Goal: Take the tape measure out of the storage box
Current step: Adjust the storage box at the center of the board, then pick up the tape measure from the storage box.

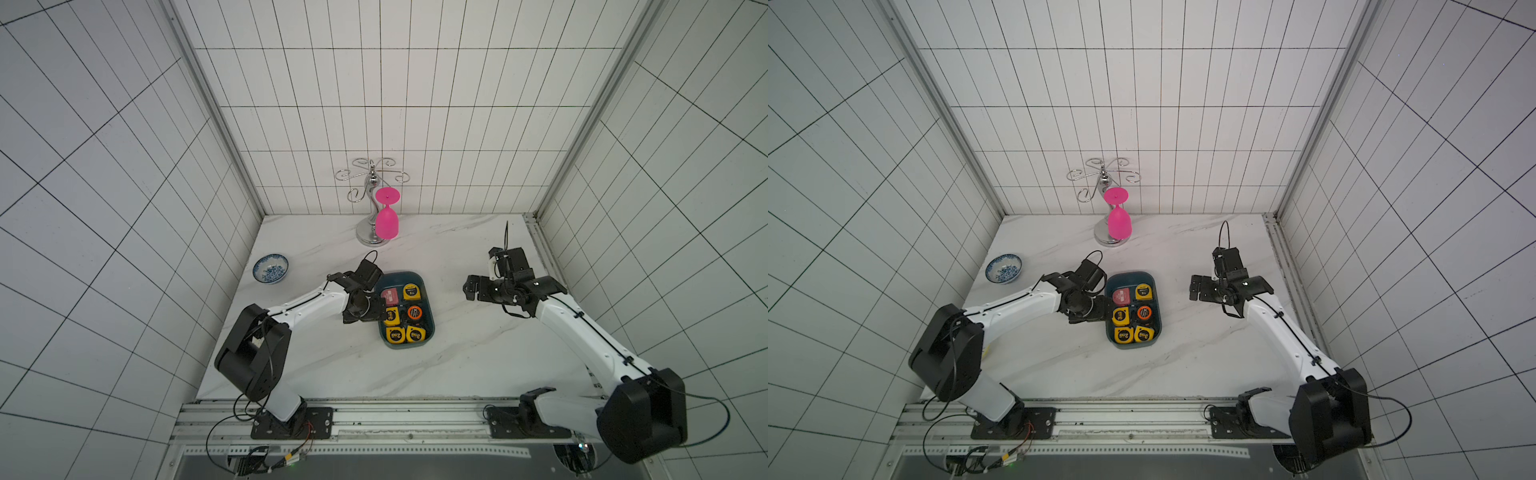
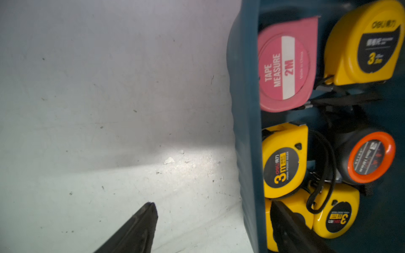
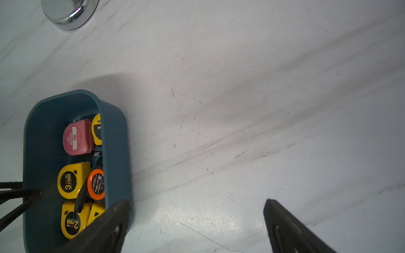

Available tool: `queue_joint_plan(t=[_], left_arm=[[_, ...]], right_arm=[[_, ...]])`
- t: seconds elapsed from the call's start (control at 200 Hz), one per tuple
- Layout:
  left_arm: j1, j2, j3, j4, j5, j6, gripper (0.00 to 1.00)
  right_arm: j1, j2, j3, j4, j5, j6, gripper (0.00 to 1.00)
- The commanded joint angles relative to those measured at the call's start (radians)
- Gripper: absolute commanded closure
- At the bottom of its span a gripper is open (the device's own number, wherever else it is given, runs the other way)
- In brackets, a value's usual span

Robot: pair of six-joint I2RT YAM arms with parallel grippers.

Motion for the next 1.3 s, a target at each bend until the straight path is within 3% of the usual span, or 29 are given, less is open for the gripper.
queue_joint_plan(t=[0.0, 0.195, 0.525, 0.665, 0.84, 0.98, 1.295], left_arm=[[-0.008, 0.027, 0.040, -0.064, -0.037, 0.003, 0.16], [-0.006, 0.044, 0.079, -0.159, -0.173, -0.006, 0.18], [0.048, 0.004, 0.036, -0.226, -0.254, -0.019, 0.19], [0.075, -0.033, 0.033, -0.218, -0.241, 0.008, 0.19], [0.002, -0.077, 0.136, -0.226, -0.227, 0.027, 0.16], [-0.056, -0.066, 0.203, -0.223, -0.203, 0.038, 0.16], [-0.060, 0.009, 0.206, -0.147, -0.134, 0.085, 0.16]], right_arm=[[0.008, 0.002, 0.030, -0.026, -0.009, -0.009, 0.01], [0.008, 0.002, 0.031, -0.031, -0.001, -0.018, 0.01], [0.007, 0.010, 0.039, -0.037, -0.011, -0.014, 0.01], [0.008, 0.015, 0.041, -0.036, -0.020, -0.008, 0.01], [0.008, 0.027, 0.051, -0.033, -0.039, 0.002, 0.01], [0.007, 0.035, 0.056, -0.032, -0.049, 0.011, 0.01], [0.008, 0.048, 0.057, -0.023, -0.053, 0.034, 0.01]])
